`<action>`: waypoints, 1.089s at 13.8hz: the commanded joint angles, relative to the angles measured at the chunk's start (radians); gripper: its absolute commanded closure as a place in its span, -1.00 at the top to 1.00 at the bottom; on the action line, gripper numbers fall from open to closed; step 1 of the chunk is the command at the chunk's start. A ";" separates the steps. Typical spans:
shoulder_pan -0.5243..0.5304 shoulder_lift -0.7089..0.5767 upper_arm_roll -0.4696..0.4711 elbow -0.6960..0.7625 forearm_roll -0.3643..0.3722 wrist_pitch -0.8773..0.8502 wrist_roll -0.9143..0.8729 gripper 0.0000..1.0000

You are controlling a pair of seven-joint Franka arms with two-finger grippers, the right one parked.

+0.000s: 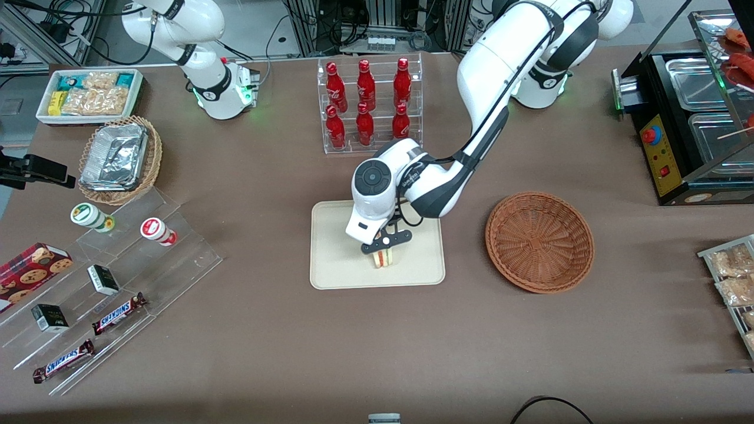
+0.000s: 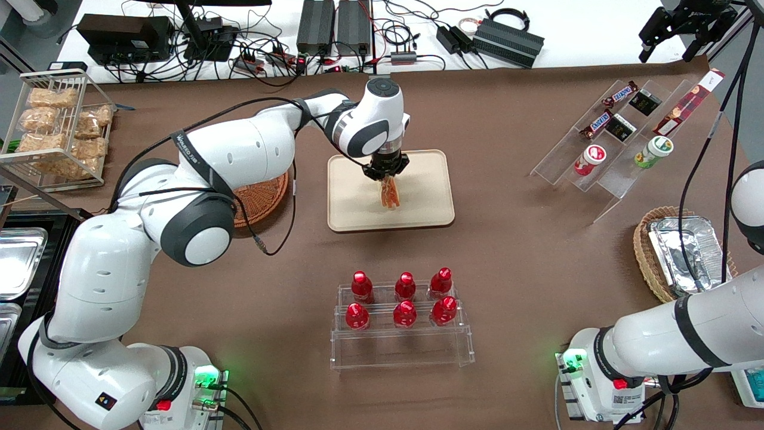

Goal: Place sandwich from basket to tray
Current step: 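Lift the sandwich and carry it with the left gripper over the tray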

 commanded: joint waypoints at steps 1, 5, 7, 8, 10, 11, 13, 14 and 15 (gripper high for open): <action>-0.017 0.028 0.009 0.049 0.018 -0.024 -0.030 -0.55; -0.017 0.022 0.009 0.049 0.019 -0.019 -0.030 1.00; -0.017 0.007 0.009 0.054 0.018 -0.025 -0.030 1.00; -0.014 -0.007 0.007 0.066 0.010 -0.035 -0.032 1.00; -0.014 -0.021 0.004 0.126 0.016 -0.131 -0.020 1.00; -0.019 -0.033 0.004 0.152 0.021 -0.181 -0.016 1.00; -0.014 -0.088 0.003 0.163 0.020 -0.234 0.028 1.00; -0.007 -0.122 0.004 0.158 0.013 -0.243 0.086 1.00; 0.010 -0.142 0.006 0.157 0.010 -0.255 0.152 1.00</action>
